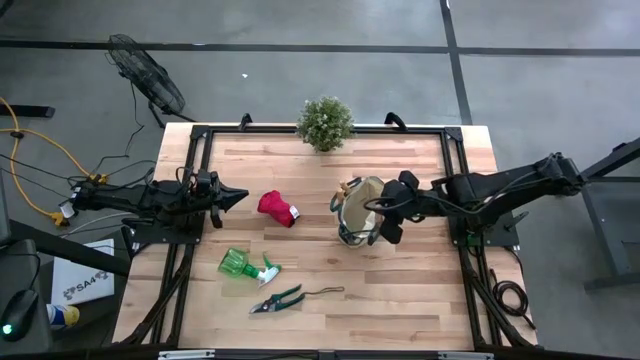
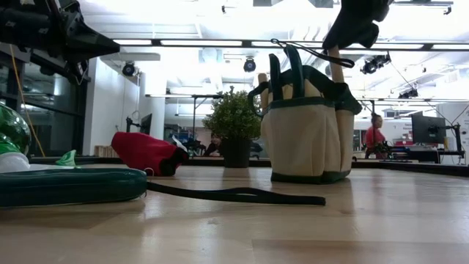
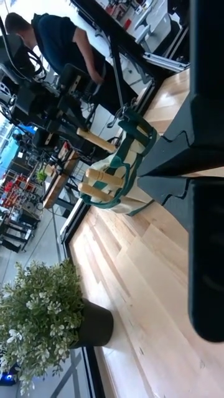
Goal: Pick & Place Garden tools in Gardening bag
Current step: Put the hand rake into the gardening bag
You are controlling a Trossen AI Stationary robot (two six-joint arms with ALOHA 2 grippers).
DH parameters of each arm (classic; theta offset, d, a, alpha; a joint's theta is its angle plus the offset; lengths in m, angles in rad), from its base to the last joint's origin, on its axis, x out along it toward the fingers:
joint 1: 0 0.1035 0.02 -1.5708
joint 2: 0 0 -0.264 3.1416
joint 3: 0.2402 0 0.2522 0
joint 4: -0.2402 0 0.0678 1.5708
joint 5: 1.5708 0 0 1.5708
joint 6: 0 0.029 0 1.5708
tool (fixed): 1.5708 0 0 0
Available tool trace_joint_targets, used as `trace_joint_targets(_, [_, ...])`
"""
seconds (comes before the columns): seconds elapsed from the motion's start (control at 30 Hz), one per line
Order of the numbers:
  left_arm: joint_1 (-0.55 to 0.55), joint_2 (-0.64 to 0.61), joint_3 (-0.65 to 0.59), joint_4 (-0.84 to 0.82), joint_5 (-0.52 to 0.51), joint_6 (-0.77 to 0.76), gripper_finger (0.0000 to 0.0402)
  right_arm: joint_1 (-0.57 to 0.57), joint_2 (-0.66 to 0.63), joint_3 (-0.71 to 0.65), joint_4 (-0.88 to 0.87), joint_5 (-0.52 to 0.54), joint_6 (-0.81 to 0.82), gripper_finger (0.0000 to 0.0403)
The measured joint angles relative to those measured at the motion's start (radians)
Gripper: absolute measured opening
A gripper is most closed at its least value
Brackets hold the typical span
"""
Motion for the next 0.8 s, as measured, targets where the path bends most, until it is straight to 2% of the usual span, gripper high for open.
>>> trace_joint_targets(0.27, [0.0, 0.0, 0.0, -0.001, 0.0, -0.008, 0.0, 0.017, -0.049, 0.0, -0.006, -0.001, 0.001, 0.0057])
trace_joint_targets(0.4, [0.0, 0.0, 0.0, -0.012, 0.001, -0.011, 0.0, 0.017, -0.059, 0.0, -0.062, -0.007, -0.001, 0.0057])
trace_joint_targets(0.8, [0.0, 0.0, 0.0, -0.027, 0.001, -0.013, 0.0, 0.016, -0.081, 0.0, -0.097, -0.049, -0.115, 0.0057])
